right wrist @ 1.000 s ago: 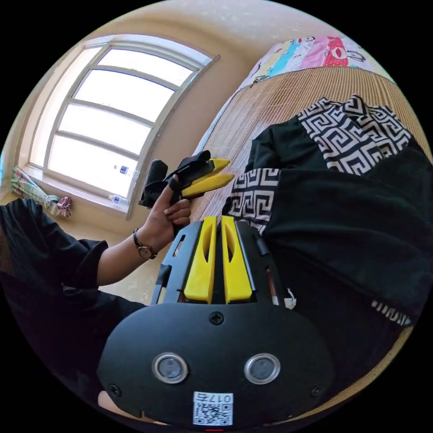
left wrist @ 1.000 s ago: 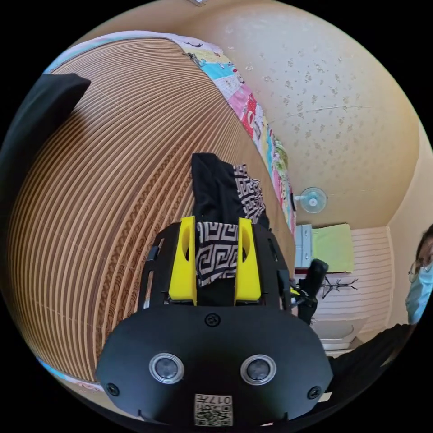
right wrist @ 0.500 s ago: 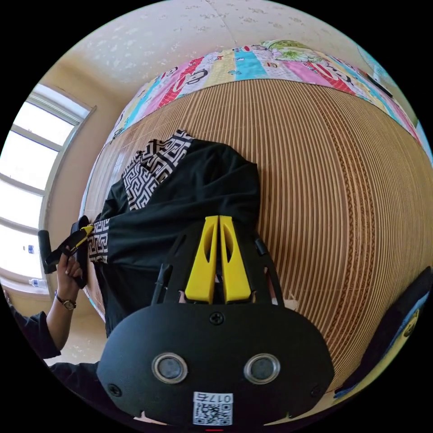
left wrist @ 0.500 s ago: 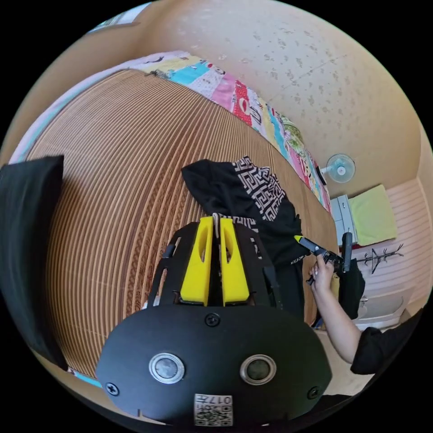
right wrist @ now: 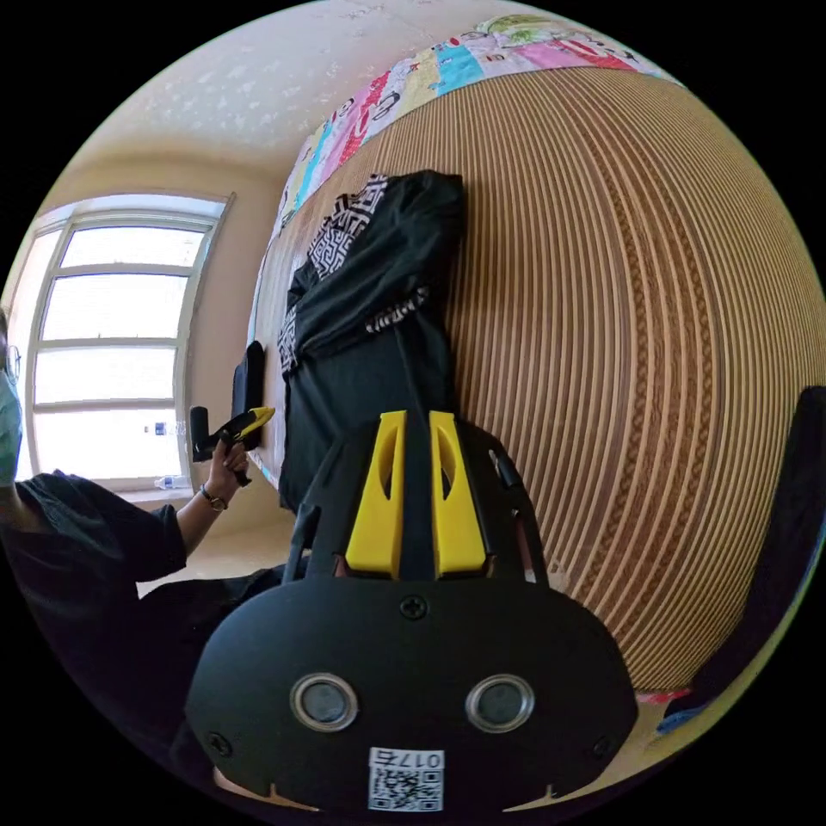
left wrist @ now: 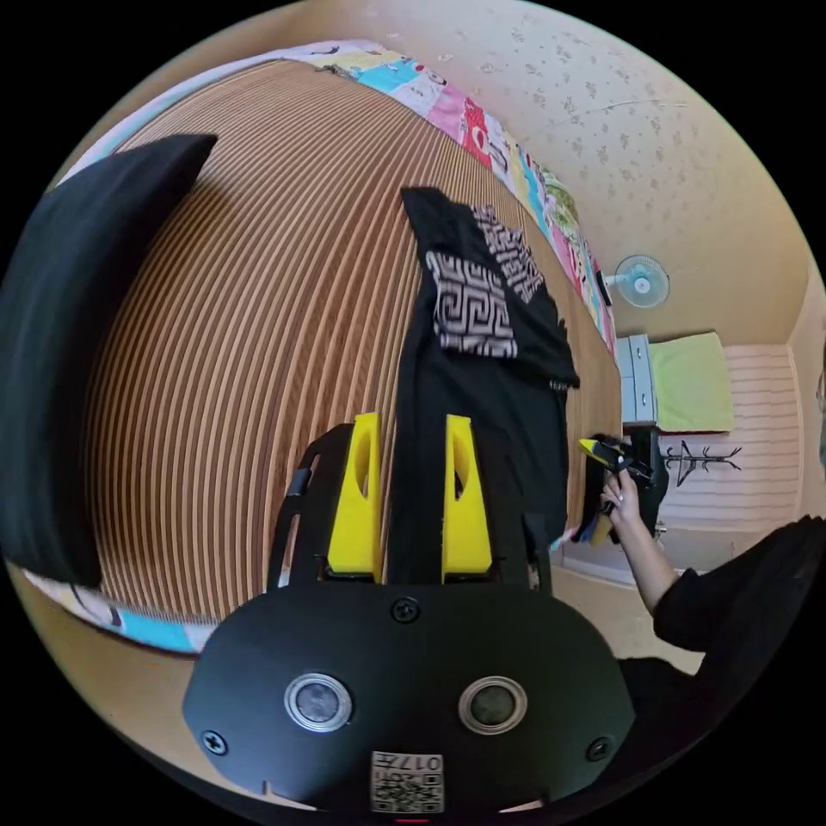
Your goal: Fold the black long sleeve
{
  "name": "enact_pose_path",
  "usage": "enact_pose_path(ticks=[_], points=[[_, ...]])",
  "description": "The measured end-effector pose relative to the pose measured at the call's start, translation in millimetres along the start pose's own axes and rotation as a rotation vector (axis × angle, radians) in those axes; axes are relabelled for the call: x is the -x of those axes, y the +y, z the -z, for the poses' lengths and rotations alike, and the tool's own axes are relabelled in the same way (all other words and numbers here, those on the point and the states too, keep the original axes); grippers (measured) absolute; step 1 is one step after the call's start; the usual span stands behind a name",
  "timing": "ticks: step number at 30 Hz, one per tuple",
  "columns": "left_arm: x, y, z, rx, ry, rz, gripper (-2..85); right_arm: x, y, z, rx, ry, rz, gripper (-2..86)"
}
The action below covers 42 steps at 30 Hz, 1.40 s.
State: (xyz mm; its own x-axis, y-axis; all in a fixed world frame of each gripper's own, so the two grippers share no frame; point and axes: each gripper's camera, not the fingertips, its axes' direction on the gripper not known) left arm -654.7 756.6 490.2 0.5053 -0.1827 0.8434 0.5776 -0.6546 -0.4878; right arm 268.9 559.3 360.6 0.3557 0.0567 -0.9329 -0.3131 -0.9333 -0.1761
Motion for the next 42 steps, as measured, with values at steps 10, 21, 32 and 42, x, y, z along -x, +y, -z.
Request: enact_pose_path(ticks=[10, 21, 32, 42], points=[[-16, 132, -19, 0.233, -0.092, 0.057, 11.5, -43, 60, -14, 0.249, -0.016, -0.025, 7.1], [4, 139, 19, 0.236, 0.043, 0.084, 2.8, -83, 54, 8, 0.219, -0.023, -0.080, 11.0], [47, 169, 77, 0.133, 0.220, 0.205, 2.4, -86, 36, -6, 0.238, -0.113, -0.026, 3.4], [71, 193, 117, 0.115, 0.434, 0.209, 1.4, -108, 66, 11, 0.352, -0.109, -0.127, 0.8]])
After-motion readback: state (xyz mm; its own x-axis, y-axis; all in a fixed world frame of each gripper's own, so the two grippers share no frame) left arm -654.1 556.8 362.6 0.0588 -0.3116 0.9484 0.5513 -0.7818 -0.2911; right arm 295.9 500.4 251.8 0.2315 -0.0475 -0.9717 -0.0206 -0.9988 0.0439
